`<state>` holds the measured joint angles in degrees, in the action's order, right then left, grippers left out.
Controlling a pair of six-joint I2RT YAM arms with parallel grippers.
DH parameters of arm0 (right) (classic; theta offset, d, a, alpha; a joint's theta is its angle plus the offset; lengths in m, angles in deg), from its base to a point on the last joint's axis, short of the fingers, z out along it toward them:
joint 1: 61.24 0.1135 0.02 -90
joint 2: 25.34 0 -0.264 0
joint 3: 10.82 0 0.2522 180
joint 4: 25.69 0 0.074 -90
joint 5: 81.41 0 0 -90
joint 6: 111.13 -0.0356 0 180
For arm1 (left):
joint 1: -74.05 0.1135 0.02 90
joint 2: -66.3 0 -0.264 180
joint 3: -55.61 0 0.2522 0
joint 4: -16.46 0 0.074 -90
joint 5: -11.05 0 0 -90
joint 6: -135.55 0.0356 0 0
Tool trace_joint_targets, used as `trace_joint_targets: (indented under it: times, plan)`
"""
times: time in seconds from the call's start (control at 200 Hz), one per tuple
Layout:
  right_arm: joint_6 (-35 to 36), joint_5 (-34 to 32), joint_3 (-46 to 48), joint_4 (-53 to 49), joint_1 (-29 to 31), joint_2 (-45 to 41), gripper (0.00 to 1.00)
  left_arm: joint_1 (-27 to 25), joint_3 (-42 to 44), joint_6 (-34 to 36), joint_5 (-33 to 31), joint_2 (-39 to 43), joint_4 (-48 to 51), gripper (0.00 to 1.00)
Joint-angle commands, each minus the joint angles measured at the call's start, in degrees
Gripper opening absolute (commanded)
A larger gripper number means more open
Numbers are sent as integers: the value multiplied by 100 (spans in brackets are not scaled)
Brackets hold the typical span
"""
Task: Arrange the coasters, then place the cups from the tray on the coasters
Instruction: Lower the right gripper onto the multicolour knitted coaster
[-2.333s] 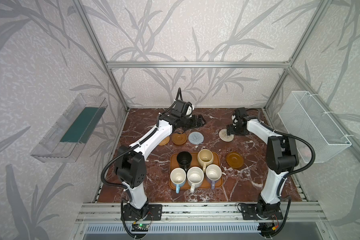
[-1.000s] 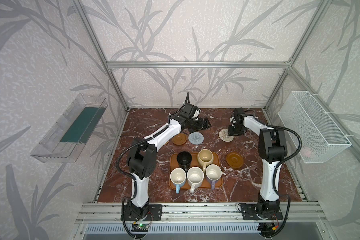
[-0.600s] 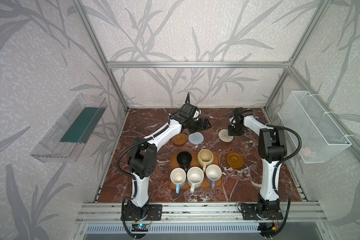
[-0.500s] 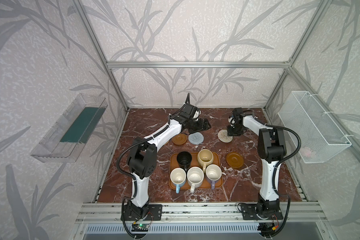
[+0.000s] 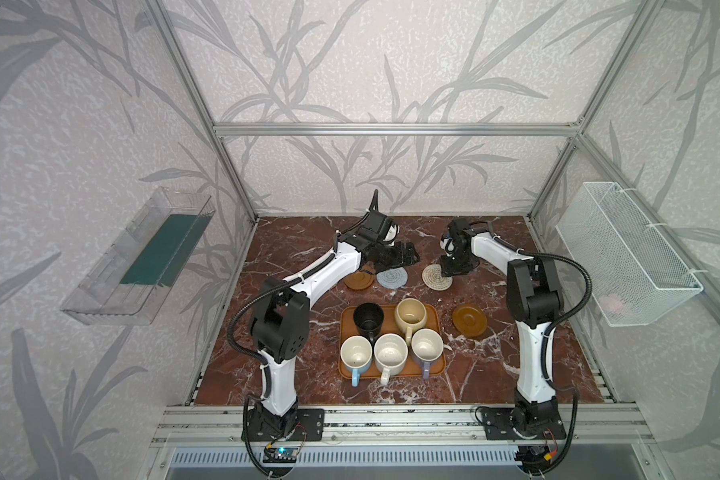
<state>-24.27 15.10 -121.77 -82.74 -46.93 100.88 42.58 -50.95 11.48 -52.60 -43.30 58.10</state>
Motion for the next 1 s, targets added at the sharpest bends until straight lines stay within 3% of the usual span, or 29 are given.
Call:
trace_joint_targets:
  times: [0.0,0.305,0.495,0.995]
  plan:
    - [15,-51,-57,-379,162,185,38,-9,4,182,-66,434,154,92]
    - [-88,-41,-297,-453,301,356,37,-6,577,-69,-37,736,-327,92]
    - [-169,-507,-603,-650,310,539,36,-9,653,-17,-183,851,-232,92]
    - [-219,-300,-849,-652,437,348,38,-10,569,-89,-170,921,-203,92]
